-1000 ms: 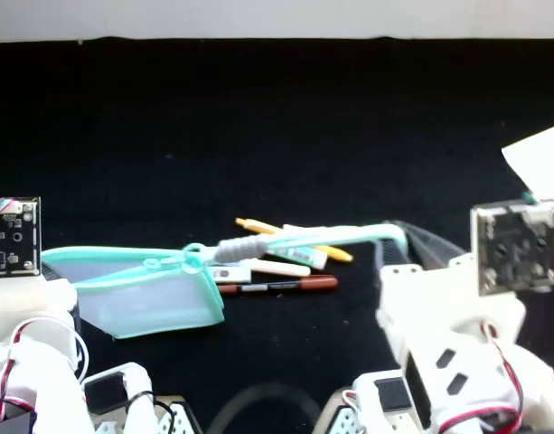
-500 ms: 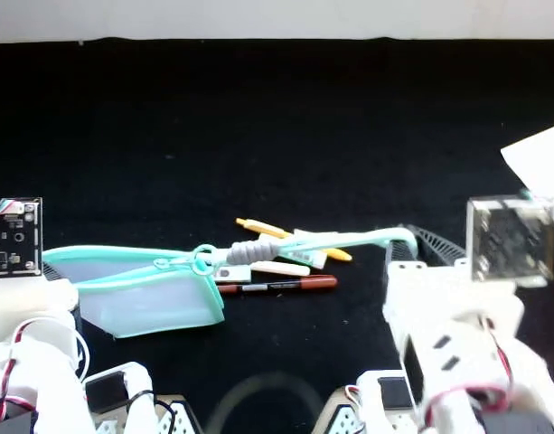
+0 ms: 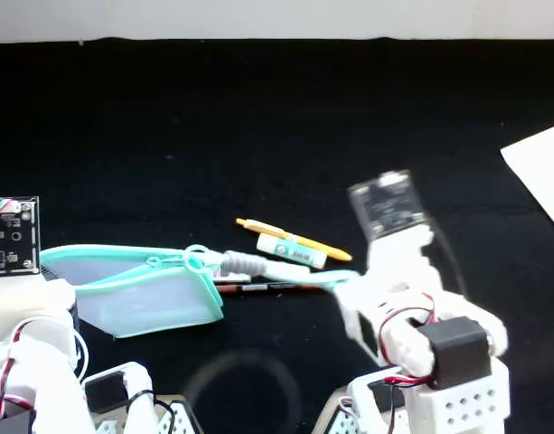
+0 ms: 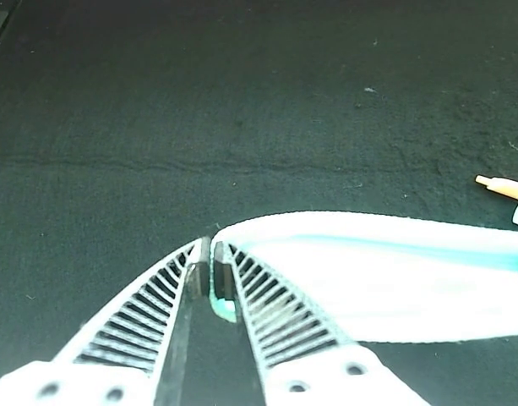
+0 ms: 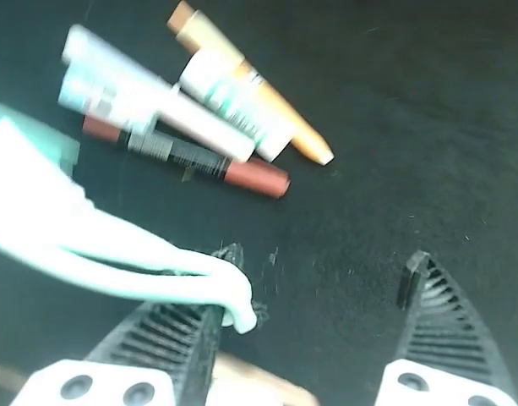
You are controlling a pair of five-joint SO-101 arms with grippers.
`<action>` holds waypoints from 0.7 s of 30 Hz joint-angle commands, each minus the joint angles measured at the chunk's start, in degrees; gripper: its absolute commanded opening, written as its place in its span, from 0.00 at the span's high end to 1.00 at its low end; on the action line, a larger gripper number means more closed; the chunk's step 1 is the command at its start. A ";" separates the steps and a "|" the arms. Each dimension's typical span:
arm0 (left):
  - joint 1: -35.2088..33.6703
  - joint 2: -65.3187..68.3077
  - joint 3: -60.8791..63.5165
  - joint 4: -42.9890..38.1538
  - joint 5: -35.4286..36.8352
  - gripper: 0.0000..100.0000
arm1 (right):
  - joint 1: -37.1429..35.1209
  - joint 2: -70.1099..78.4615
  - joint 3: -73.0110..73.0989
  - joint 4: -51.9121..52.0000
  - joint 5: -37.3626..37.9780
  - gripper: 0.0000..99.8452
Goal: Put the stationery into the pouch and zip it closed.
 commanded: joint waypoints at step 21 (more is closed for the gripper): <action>8.04 0.66 -8.13 -5.54 13.98 0.99 | -9.71 -0.31 -4.97 -1.36 6.15 0.70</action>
